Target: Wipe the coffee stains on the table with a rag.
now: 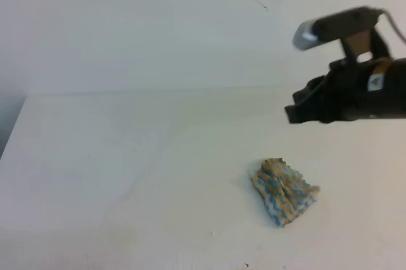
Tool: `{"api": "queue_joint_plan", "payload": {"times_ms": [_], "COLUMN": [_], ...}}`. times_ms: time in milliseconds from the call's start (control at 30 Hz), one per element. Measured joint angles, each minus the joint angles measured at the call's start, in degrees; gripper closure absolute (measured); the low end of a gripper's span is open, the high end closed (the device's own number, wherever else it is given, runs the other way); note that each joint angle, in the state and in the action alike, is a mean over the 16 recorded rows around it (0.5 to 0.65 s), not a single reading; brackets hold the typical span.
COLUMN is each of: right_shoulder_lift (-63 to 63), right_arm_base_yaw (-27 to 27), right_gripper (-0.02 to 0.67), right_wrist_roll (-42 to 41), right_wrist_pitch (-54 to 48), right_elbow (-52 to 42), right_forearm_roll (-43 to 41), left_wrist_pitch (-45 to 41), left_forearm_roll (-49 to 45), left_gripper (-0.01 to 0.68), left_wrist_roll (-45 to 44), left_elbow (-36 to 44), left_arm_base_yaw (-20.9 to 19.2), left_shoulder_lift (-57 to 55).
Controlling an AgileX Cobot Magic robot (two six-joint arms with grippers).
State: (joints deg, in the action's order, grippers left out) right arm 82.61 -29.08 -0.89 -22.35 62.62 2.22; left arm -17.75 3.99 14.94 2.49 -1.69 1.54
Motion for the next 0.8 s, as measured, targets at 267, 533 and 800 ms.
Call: {"api": "queue_joint_plan", "payload": {"times_ms": [267,533,800], "right_shoulder_lift": [-24.0,-45.3,-56.7], "right_arm_base_yaw": [0.0,0.0,0.0], "right_gripper": [0.648,0.648,0.648], "right_wrist_roll": [5.1,14.2,19.6], "right_wrist_pitch": [-5.6,-7.2,-8.8], "right_elbow": [-8.0,-22.2,-31.5], "right_forearm_roll": [-9.2,-15.1,-15.4], "left_wrist_pitch": [0.0,0.0,0.0], "left_forearm_roll": [0.0,0.0,0.0], "left_gripper": [0.672,0.672,0.672], "left_wrist_roll": [0.0,0.0,0.0], "left_elbow": [0.0,0.0,0.0], "left_arm_base_yaw": [0.0,0.0,0.0], "left_shoulder_lift": [0.0,0.0,0.0]}}
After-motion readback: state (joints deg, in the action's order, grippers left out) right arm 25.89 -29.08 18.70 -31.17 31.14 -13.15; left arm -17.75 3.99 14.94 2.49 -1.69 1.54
